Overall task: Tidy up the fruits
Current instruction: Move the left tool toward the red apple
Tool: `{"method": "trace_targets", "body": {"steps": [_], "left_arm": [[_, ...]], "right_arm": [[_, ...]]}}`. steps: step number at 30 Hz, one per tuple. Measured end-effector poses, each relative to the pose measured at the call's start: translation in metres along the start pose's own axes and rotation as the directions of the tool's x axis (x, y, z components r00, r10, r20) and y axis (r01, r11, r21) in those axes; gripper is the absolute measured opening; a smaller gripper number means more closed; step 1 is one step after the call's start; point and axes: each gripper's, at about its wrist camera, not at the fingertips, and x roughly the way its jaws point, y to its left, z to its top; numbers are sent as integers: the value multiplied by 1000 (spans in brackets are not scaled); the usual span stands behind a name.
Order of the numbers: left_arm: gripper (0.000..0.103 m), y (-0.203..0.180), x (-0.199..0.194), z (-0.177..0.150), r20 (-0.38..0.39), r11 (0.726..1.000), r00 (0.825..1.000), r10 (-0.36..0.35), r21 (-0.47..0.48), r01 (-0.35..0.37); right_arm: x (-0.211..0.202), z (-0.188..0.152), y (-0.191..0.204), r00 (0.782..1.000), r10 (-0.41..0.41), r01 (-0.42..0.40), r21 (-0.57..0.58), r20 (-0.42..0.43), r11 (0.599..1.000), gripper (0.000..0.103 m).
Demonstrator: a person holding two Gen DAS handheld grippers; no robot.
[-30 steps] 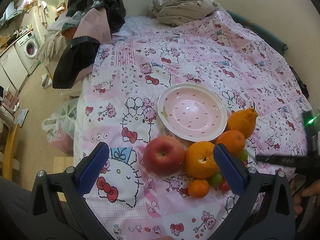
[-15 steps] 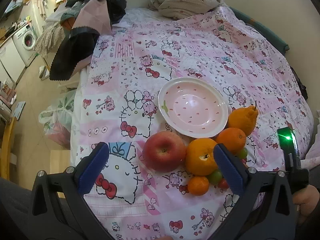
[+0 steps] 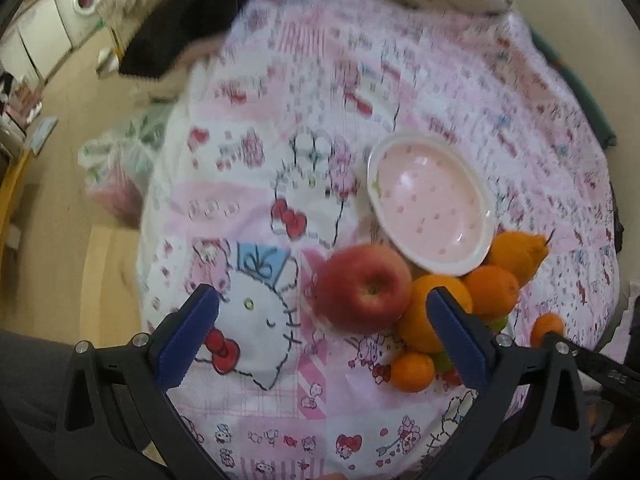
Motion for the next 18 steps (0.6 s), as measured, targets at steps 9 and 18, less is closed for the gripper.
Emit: {"method": "trace_targets", "body": {"steps": [9,18], "left_arm": [[97,-37,55,-23,-200,972,976,87,231,-39],[99,-59,89,-22,-237,949,965,115,312,-37]], "right_arm": [[12,-5,-11,1000,-14,14,-7,-8,1000,46],[6,0,-10,999,32,-32,-2,15,1000,46]]}}
